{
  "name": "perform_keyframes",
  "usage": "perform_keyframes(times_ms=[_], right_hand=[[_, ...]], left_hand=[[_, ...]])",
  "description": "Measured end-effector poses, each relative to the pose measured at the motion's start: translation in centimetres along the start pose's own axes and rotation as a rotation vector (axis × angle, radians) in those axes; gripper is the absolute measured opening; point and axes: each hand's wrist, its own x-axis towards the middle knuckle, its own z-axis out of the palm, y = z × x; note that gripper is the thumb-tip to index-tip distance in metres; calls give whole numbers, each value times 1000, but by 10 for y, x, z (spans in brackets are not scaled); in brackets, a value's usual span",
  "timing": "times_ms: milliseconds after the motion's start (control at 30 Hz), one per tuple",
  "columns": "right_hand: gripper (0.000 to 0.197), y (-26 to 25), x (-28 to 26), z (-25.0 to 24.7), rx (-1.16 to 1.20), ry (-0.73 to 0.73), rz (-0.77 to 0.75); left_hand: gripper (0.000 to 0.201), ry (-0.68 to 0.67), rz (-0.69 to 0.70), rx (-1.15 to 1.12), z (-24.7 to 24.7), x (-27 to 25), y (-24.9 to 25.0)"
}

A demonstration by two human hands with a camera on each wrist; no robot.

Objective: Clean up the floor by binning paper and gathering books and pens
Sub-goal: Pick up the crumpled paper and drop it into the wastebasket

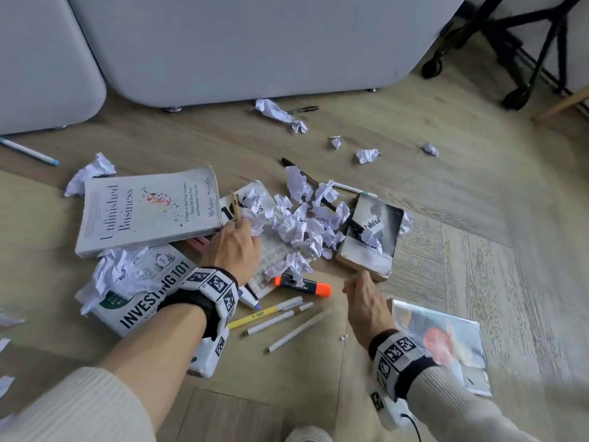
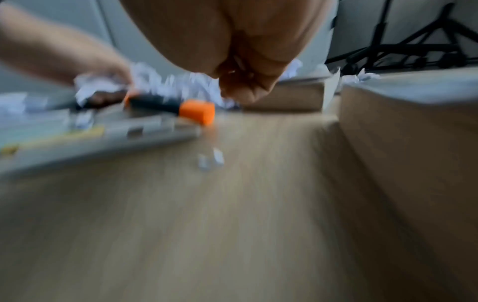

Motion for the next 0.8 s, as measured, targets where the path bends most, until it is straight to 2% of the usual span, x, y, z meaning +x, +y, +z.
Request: perform_keyframes(times_ms=[67,167,233,300,400,467,533,633,700,800], right_hand=[[15,-19,33,-12,131,107,24],[6,-44,81,-26,129,164,-1],[14,-51,109,-28,31,163,-3],[16,-52,130,-23,-65,153,-18],[59,-46,143,2,-248,31,-41],[74,-44,140,21,-308,-62,-60],[66,-42,134,33,-326,-94,-88],[41,-42,126,34,-313,-19,-168],[36,-42,124,35,-243,-3,-204],[31,-43,124,33,-272,-131,-259]], left_hand=[[36,24,-11,-22,-8,4,6],[56,69,-14,-4,-16,9,15],[57,103,0,47,-17,13,19],[44,138,8,57,-17,19,23],[20,158,37,16,-12,30,37],[13,171,65,16,-3,40,44],[9,174,82,11,8,49,48],[6,109,98,-11,24,56,47],[16,-32,135,4,34,56,44],[66,-203,188,100,37,49,42]])
